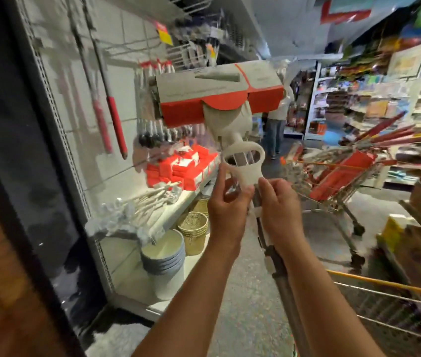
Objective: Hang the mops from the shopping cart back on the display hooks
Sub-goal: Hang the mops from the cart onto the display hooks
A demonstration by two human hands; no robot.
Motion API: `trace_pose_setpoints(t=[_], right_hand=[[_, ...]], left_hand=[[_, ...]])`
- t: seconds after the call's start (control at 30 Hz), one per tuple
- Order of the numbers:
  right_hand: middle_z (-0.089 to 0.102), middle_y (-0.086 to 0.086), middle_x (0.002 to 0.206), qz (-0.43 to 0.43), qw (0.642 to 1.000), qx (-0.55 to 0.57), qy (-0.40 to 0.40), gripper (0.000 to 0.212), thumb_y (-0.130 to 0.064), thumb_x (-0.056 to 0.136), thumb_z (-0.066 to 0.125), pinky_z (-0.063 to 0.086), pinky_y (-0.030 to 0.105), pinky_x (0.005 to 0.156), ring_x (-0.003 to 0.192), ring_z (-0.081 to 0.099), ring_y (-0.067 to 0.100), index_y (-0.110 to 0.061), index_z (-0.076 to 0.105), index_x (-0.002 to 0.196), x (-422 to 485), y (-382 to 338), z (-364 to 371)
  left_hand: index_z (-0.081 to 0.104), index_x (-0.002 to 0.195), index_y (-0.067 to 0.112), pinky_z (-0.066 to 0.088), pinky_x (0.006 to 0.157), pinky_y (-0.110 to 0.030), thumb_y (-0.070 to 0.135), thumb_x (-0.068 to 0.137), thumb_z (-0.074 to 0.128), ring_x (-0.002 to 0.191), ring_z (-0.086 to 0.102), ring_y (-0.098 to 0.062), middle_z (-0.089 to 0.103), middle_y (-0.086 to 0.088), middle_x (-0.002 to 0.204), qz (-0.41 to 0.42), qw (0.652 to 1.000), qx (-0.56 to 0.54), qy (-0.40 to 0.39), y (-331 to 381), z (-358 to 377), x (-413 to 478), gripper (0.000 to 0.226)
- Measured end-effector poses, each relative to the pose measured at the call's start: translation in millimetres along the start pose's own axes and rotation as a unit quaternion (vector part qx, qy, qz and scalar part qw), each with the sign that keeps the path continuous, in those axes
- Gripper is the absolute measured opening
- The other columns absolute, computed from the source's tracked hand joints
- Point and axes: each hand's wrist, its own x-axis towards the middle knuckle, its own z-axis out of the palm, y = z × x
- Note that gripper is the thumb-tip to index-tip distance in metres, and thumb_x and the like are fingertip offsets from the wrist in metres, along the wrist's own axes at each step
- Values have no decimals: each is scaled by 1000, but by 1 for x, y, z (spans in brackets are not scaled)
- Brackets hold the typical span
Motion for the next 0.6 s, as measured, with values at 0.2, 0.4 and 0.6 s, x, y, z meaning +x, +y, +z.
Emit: trace_pose_setpoints(t=[0.2, 0.4, 0.6], right_hand=[[59, -7, 60, -41, 995, 87, -29, 25, -23, 96, 54, 45, 29, 63, 57, 55, 5, -22, 54, 72, 46, -28, 102], [59, -5, 65, -85, 984, 153, -26, 23, -21, 98, 52, 46, 33, 64, 60, 55, 9, -22, 54, 75, 90, -47, 180], [55, -11, 60, -137, 967, 214, -19, 26, -14, 98, 49, 41, 15, 57, 54, 50, -4, -22, 51, 73, 149, -56, 218]], left_hand=[[40, 144, 31, 53, 67, -20, -1, 79, 69, 83, 66, -4, 68, -1, 108, 42, 999, 15, 24, 30, -62, 89, 78], [44, 142, 27, 53, 66, -17, -8, 82, 64, 77, 65, 6, 67, -3, 111, 88, 995, 49, 5, 58, -102, 168, 72], [45, 136, 37, 59, 76, -28, -7, 78, 70, 88, 67, 1, 66, 4, 112, 140, 987, 80, -7, 72, -103, 236, 76]])
